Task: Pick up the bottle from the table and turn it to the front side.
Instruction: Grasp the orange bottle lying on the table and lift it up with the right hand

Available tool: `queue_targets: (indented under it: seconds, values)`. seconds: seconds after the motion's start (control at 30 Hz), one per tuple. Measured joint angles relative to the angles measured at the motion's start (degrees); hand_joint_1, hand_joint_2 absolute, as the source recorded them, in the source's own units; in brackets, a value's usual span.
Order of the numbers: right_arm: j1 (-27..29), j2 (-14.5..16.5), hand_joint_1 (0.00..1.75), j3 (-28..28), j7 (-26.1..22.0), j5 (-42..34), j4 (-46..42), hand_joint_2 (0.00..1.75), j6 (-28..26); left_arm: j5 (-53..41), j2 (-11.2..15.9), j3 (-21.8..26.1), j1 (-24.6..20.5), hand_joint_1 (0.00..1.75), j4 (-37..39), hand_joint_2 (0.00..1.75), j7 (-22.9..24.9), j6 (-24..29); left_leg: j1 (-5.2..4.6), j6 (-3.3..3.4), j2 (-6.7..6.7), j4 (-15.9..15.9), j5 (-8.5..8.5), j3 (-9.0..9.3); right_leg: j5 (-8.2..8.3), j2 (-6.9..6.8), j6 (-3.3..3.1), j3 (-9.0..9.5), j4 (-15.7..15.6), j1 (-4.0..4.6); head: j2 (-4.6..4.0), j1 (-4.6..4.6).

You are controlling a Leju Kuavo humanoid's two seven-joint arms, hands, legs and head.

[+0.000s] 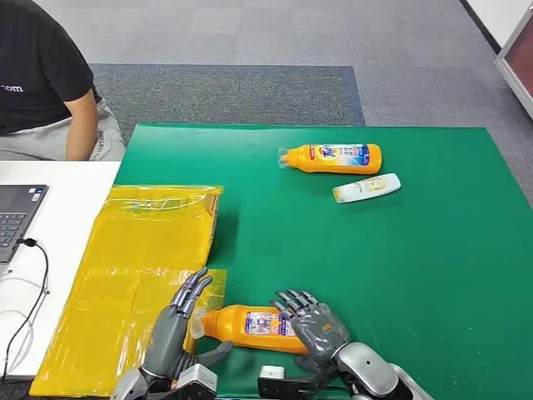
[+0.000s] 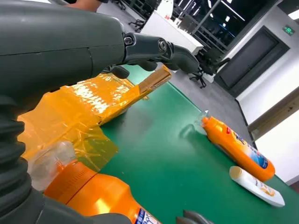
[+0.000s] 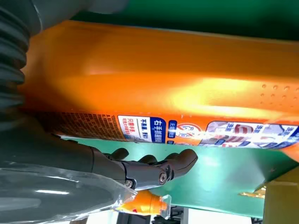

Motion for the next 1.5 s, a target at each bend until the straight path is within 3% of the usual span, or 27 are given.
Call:
queue_targets:
  seconds: [0.17,0.2,0.27,0.33,0.4,0.43,0.67,0.9,1.23,1.5]
  values:
    - [-0.8,0.0,0.0,0.5,0.5,0.0,0.9,1.75,0.0,0.1,0.2,0.0,0.0,0.0,0.0,1.75,0.0,0.0,0.0,0.0,0.0,0.0,0.0,0.02,0.01,0.0,0.0,0.02,0.0,0.0,0.0,0.01]
    - [-1.1,0.0,0.04,0.5,0.6,0.0,1.1,1.75,-0.1,0.1,0.2,0.0,0.0,0.0,0.0,1.75,0.0,0.0,0.0,0.0,0.0,0.0,0.0,0.02,0.01,0.0,0.0,0.02,0.0,0.01,0.0,0.02]
    - [-1.5,0.0,0.3,0.8,0.9,0.2,1.6,1.75,0.0,0.1,0.3,0.1,0.0,0.0,0.0,1.75,0.0,0.0,0.0,0.0,0.0,0.0,0.0,0.03,0.02,0.0,0.01,0.02,0.0,0.0,0.0,0.02]
    - [-2.1,0.0,1.09,1.0,1.3,0.4,2.1,1.75,0.1,0.1,0.4,0.1,0.0,0.0,0.0,1.75,0.0,0.0,0.0,0.01,0.0,0.0,0.01,0.04,0.04,0.0,0.03,0.03,0.0,0.0,0.0,0.02]
    - [-2.5,0.0,1.7,1.1,1.6,0.5,2.7,1.75,0.3,0.2,0.4,0.2,0.0,0.0,0.0,1.75,0.0,0.0,0.0,0.02,0.0,0.0,0.02,0.05,0.07,0.0,0.04,0.03,0.0,0.0,0.0,0.01]
    - [-2.7,0.0,1.75,1.2,1.6,0.6,2.9,1.75,0.3,0.2,0.5,0.2,0.0,0.0,0.0,1.75,0.0,0.0,0.0,0.04,0.0,0.0,0.04,0.05,0.09,0.0,0.04,0.04,0.0,0.0,0.0,0.02]
    - [-4.1,0.0,1.75,1.6,0.7,-0.3,4.6,1.75,0.1,1.2,0.5,0.3,-0.2,0.0,0.0,1.75,-0.9,0.0,0.0,0.1,0.0,0.0,0.14,0.05,0.18,0.0,0.07,0.04,0.0,-0.01,0.0,0.02]
    - [-2.5,0.5,1.75,-1.5,-3.9,-9.6,6.1,1.75,-5.5,4.4,0.1,0.5,-0.6,0.0,0.0,1.75,-5.0,0.5,0.0,0.1,0.0,0.1,0.16,0.07,0.22,0.0,0.07,0.08,0.0,0.0,0.0,0.02]
    - [3.6,6.1,1.75,-10.3,-6.7,-21.7,6.7,1.75,-15.1,10.5,-1.9,2.0,0.2,0.0,-2.7,1.75,-11.1,6.8,0.0,0.1,0.0,0.1,0.16,-0.01,0.2,0.0,0.08,0.02,0.0,0.0,0.0,0.01]
    - [6.3,9.6,1.75,-14.6,-8.5,-27.1,6.8,1.75,-19.1,21.7,-2.9,3.2,1.5,0.0,-6.1,1.75,-12.3,2.2,0.0,0.15,0.0,0.1,0.12,-0.06,0.17,-0.01,0.1,-0.02,0.0,-0.01,0.0,0.02]
